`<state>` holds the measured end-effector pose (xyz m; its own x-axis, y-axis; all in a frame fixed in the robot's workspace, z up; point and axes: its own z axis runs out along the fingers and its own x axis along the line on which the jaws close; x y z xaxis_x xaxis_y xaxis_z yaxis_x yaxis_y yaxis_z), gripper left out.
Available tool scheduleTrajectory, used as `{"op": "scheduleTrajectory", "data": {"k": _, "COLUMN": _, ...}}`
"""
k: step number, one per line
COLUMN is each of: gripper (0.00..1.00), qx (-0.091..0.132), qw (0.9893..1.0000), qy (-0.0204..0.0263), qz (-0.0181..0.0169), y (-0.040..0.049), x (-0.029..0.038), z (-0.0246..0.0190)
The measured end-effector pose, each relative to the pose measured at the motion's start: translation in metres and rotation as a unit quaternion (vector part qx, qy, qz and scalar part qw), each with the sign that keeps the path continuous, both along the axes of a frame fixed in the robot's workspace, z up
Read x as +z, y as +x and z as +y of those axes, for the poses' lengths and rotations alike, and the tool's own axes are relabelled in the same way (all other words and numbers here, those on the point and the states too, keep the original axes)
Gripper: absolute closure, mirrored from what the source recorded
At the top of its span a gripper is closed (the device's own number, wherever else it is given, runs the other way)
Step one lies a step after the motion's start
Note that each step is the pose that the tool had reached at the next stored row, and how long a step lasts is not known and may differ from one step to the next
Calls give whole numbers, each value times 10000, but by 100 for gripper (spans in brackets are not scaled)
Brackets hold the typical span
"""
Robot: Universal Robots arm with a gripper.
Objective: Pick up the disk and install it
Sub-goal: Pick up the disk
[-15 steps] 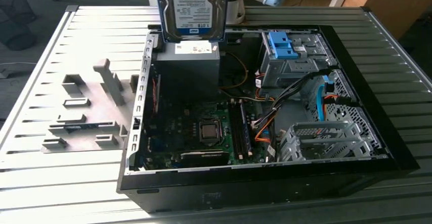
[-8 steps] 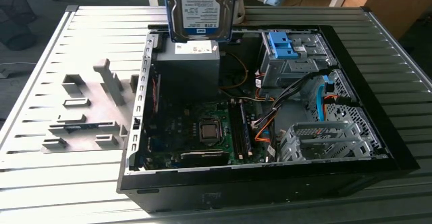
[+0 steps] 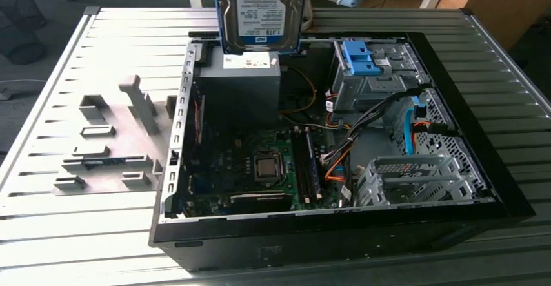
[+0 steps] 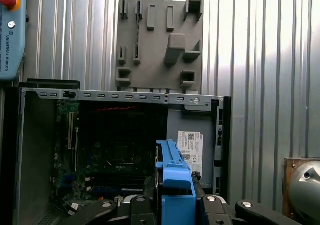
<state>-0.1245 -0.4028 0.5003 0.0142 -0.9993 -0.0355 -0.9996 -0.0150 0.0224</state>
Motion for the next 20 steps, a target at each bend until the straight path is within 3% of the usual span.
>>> {"op": "scheduleTrajectory", "data": {"k": 14, "gripper": 63, "qx": 1, "qw": 10000, "qy": -1, "qz": 1, "y": 3, "x": 1, "z": -5}}
{"op": "scheduleTrajectory", "data": {"k": 20, "gripper": 63, "qx": 1, "qw": 10000, "qy": 1, "qz": 0, "y": 2, "x": -2, "z": -121}}
